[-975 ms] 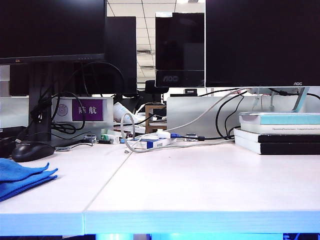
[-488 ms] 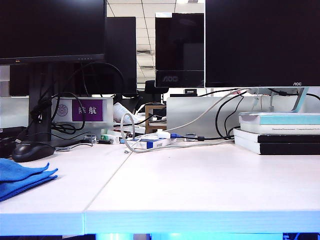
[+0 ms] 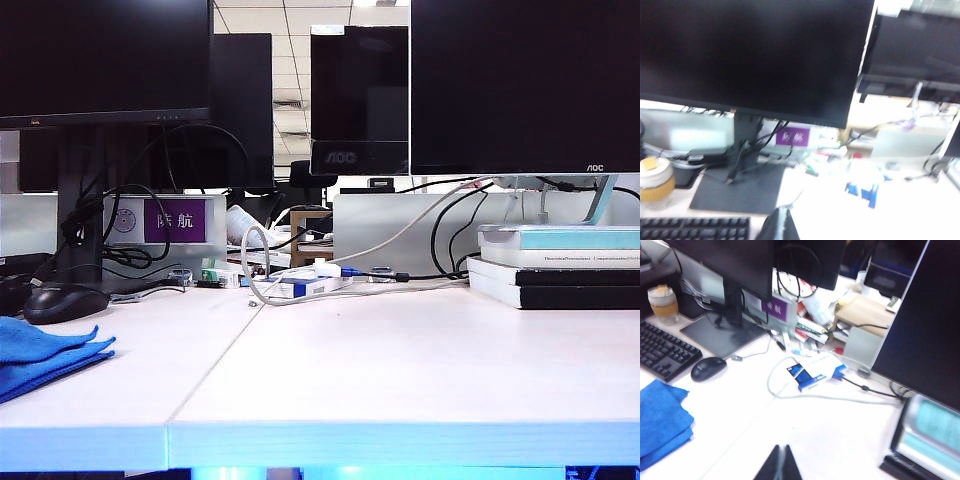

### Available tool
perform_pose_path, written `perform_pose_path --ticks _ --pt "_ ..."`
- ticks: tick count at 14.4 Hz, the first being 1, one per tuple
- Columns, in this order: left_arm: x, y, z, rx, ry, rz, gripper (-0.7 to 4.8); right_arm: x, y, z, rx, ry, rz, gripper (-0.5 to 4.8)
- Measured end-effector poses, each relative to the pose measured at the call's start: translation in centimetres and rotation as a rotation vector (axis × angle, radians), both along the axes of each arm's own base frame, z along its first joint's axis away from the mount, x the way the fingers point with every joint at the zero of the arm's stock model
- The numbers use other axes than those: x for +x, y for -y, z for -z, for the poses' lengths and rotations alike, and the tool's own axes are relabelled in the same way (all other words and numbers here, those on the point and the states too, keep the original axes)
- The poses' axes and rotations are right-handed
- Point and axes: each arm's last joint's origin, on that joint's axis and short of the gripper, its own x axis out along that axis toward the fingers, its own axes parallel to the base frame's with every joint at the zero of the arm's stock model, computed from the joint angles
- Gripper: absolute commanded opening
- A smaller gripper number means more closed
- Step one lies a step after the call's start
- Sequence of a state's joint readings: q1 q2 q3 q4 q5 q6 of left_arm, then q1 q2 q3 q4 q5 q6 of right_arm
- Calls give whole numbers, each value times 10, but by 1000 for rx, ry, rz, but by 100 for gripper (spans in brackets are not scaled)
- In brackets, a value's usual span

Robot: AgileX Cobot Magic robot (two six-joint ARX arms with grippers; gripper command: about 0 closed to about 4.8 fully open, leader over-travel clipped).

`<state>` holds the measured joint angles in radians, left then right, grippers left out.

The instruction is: Wipe the table from right to left using the rag.

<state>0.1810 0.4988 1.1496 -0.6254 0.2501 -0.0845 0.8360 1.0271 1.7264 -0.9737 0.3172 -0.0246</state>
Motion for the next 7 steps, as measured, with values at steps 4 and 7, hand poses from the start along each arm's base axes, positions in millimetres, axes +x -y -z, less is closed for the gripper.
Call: perform_pose_path --ticks 4,7 --pt "4 -1 6 15 -26 -12 -5 -13 15 117 120 99 17 -1" --pt "4 -1 6 16 -26 -7 -5 -18 24 186 82 70 103 -1"
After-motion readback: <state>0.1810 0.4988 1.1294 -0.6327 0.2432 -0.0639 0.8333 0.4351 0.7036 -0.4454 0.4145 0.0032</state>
